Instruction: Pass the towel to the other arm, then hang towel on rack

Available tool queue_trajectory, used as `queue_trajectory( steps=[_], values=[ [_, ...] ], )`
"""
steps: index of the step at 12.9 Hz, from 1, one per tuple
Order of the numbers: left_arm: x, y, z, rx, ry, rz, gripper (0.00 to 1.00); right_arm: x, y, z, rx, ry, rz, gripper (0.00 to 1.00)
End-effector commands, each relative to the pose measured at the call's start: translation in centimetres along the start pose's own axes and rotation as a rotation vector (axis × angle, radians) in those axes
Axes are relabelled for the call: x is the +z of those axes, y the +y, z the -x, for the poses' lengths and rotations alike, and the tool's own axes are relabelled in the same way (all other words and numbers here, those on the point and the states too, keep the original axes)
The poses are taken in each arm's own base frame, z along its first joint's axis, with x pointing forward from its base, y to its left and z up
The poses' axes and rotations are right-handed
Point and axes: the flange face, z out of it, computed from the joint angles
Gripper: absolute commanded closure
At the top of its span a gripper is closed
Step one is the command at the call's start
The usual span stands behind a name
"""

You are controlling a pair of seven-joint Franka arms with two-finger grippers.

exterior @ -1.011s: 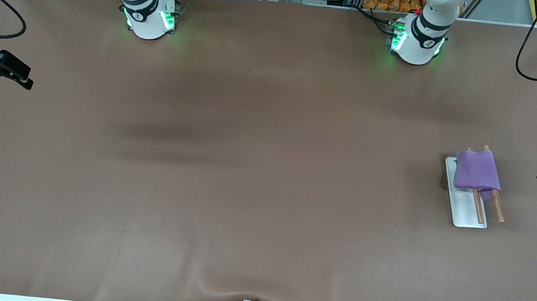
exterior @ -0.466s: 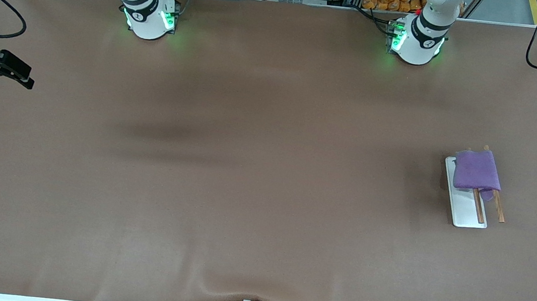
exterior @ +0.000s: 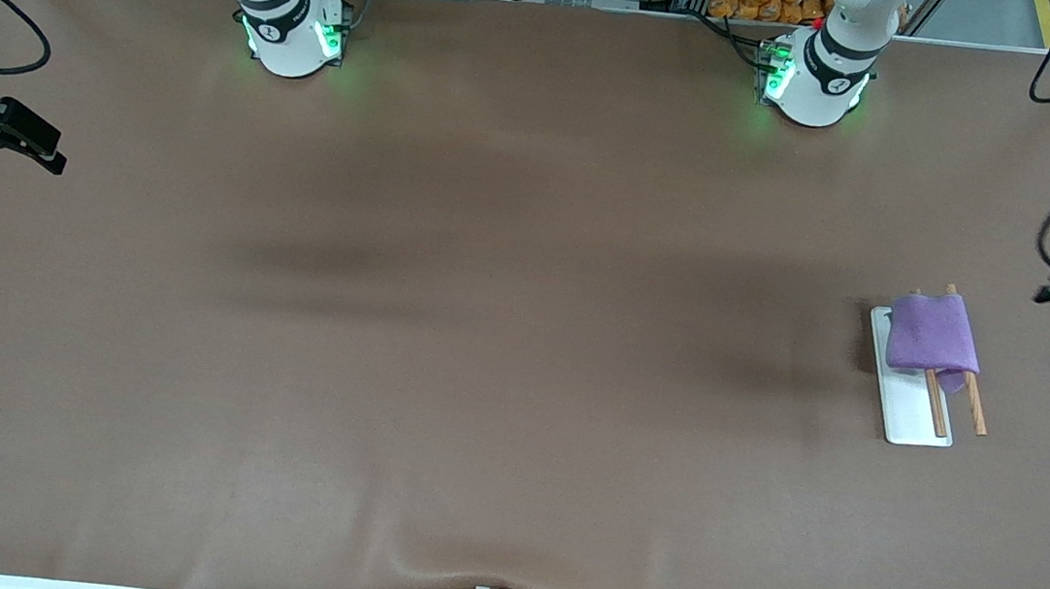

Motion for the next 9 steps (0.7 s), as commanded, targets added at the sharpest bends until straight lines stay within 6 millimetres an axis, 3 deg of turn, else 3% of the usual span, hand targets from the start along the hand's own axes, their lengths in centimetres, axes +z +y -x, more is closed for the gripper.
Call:
queue_trajectory(
  steps=[1,5,9],
  values=[
    [-1.6,6.2,-1.3,-0.134,-0.004,-0.02,0.0,-0.4,0.1,-0.2,0.012,-0.002,-0.019,0.0],
    [-3.2,12.4,-1.6,-0.284,-0.01,-0.052,0.0,-0.4,0.1,-0.1,0.01,-0.01,-0.02,0.0],
    [-4.1,14.6,-0.9,-0.361,0.005,-0.086,0.0,-0.4,0.1,-0.1,0.01,-0.01,-0.019,0.0]
  ],
)
